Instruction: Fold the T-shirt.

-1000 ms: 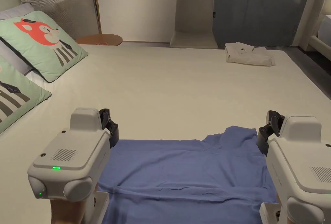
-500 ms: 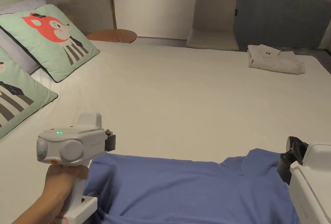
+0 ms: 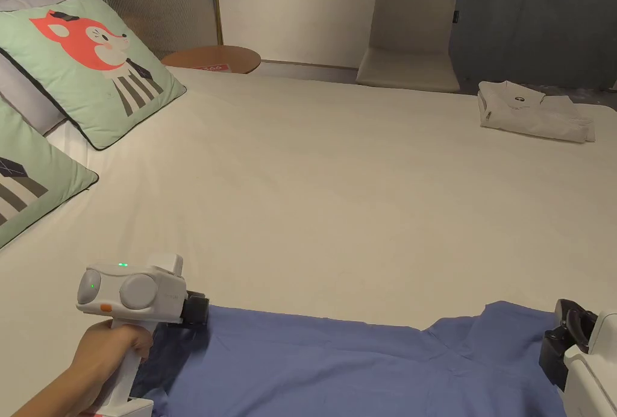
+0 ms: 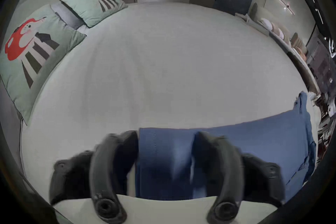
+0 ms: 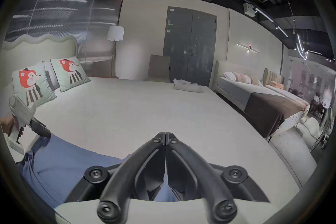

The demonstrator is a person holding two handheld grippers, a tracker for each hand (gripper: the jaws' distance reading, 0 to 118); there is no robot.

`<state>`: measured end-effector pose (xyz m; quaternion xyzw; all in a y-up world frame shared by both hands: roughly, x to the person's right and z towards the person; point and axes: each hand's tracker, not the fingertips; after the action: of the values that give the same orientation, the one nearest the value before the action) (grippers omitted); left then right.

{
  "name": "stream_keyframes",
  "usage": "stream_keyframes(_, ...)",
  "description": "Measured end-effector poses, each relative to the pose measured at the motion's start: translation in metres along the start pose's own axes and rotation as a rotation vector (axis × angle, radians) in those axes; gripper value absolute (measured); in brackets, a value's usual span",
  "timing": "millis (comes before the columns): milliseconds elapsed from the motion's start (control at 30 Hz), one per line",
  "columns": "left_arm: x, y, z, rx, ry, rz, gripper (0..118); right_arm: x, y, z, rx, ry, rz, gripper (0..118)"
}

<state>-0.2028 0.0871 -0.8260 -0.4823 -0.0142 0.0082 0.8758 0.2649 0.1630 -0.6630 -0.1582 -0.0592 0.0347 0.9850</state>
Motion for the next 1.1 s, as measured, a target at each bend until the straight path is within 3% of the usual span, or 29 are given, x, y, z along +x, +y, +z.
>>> stream_keyframes(67,0.009,-0.008,-0.002,0.007,0.022,-0.045,38,0.004,-0.003,-0.002,-0.014,-0.003,-0.007,1)
stream_keyframes(100,0.013,-0.010,-0.001,0.033,0.039,-0.072,24,0.006,-0.005,-0.003,-0.021,-0.004,-0.012,1)
stream_keyframes(133,0.013,-0.007,-0.002,0.026,0.017,-0.066,3,0.006,-0.004,-0.004,-0.027,-0.006,-0.014,1)
stream_keyframes(333,0.017,-0.008,0.015,0.115,0.050,-0.140,3,0.024,-0.006,-0.027,-0.111,-0.014,-0.044,5)
stream_keyframes(367,0.015,-0.008,0.025,0.152,0.019,-0.128,3,0.031,-0.006,-0.037,-0.132,-0.016,-0.054,17)
stream_keyframes(400,0.015,-0.010,0.036,0.171,0.005,-0.119,3,0.037,-0.006,-0.049,-0.157,-0.022,-0.068,40)
stream_keyframes(433,0.017,-0.013,0.046,0.180,0.003,-0.120,3,0.043,-0.006,-0.062,-0.206,-0.021,-0.079,75)
stream_keyframes(467,0.016,-0.014,0.055,0.191,-0.006,-0.130,3,0.050,-0.007,-0.079,-0.269,-0.014,-0.078,95)
stream_keyframes(500,0.015,-0.015,0.062,0.209,-0.011,-0.145,3,0.056,-0.008,-0.094,-0.330,-0.015,-0.094,105)
stream_keyframes(533,0.015,-0.017,0.069,0.224,-0.013,-0.157,3,0.061,-0.008,-0.107,-0.393,-0.014,-0.098,106)
stream_keyframes(600,0.019,-0.019,0.084,0.244,-0.033,-0.158,3,0.068,-0.018,-0.129,-0.416,-0.015,-0.135,104)
stream_keyframes(700,0.020,-0.019,0.095,0.259,-0.060,-0.142,3,0.067,-0.025,-0.150,-0.565,-0.008,-0.126,104)
stream_keyframes(800,0.020,-0.022,0.101,0.263,-0.070,-0.143,3,0.062,-0.038,-0.162,-0.610,-0.009,-0.111,99)
stream_keyframes(867,0.021,-0.023,0.101,0.263,-0.071,-0.143,3,0.061,-0.044,-0.163,-0.627,0.008,-0.126,79)
stream_keyframes(933,0.019,-0.024,0.102,0.260,-0.070,-0.136,3,0.059,-0.048,-0.161,-0.632,0.044,-0.140,50)
stream_keyframes(967,0.018,-0.025,0.101,0.259,-0.069,-0.130,3,0.056,-0.047,-0.154,-0.595,0.044,-0.099,40)
stream_keyframes(1000,0.017,-0.026,0.101,0.259,-0.067,-0.124,3,0.055,-0.044,-0.149,-0.586,0.040,-0.069,16)
stream_keyframes(1033,0.016,-0.027,0.101,0.259,-0.064,-0.117,3,0.056,-0.043,-0.146,-0.599,0.053,-0.078,7)
stream_keyframes(1100,0.015,-0.030,0.102,0.264,-0.053,-0.094,3,0.059,-0.038,-0.136,-0.579,0.083,-0.113,7)
